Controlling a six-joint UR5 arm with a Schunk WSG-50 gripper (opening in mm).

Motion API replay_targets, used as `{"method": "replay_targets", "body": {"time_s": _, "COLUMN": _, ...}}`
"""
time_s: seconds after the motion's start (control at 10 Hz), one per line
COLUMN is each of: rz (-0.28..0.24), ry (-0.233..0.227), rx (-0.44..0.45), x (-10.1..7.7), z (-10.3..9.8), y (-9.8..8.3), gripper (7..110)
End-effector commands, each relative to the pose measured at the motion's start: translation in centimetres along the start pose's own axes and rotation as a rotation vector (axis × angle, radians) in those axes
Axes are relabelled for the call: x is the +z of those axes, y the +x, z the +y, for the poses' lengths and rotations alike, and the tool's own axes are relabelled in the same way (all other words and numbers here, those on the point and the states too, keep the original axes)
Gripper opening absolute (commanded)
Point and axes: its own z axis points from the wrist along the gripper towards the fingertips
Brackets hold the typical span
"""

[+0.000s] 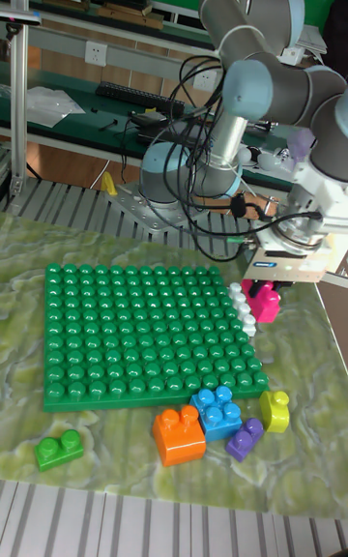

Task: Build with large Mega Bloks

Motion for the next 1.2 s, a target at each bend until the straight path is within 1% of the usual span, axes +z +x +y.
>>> {"method": "replay_targets", "body": {"time_s": 0.0, "rz": -0.037, "ry": -0.036, "rx": -0.025, "x": 0.8, "z": -1.6, "y": -1.6, "gripper": 7}}
{"method": "replay_targets", "body": {"time_s": 0.2, "rz": -0.071, "ry": -0.020, "rx": -0.023, "x": 1.1, "z": -2.5, "y": -3.4, "gripper": 7}}
{"method": "replay_targets", "body": {"time_s": 0.3, "rz": -0.087, "ry": -0.036, "rx": -0.001, "x": 1.2, "z": -2.1, "y": -4.5, "gripper": 7}}
{"method": "replay_targets", "body": {"time_s": 0.4, "rz": -0.088, "ry": -0.045, "rx": 0.020, "x": 1.4, "z": -2.0, "y": -5.1, "gripper": 7}}
{"method": "replay_targets", "body": {"time_s": 0.5, "rz": -0.082, "ry": -0.010, "rx": -0.005, "x": 1.8, "z": -3.1, "y": -5.1, "gripper": 7}}
{"method": "replay_targets", "body": {"time_s": 0.6, "rz": -0.077, "ry": 0.014, "rx": -0.042, "x": 2.2, "z": -4.2, "y": -4.8, "gripper": 7}}
{"method": "replay_targets", "body": {"time_s": 0.8, "rz": -0.080, "ry": 0.014, "rx": -0.099, "x": 3.6, "z": -5.0, "y": -4.8, "gripper": 7}}
{"method": "replay_targets", "body": {"time_s": 0.9, "rz": -0.082, "ry": 0.002, "rx": -0.138, "x": 4.3, "z": -5.0, "y": -4.6, "gripper": 7}}
{"method": "replay_targets", "body": {"time_s": 1.0, "rz": -0.084, "ry": -0.007, "rx": -0.150, "x": 4.7, "z": -5.0, "y": -4.4, "gripper": 7}}
{"method": "replay_targets", "body": {"time_s": 1.1, "rz": -0.076, "ry": -0.021, "rx": -0.150, "x": 4.9, "z": -4.7, "y": -4.1, "gripper": 7}}
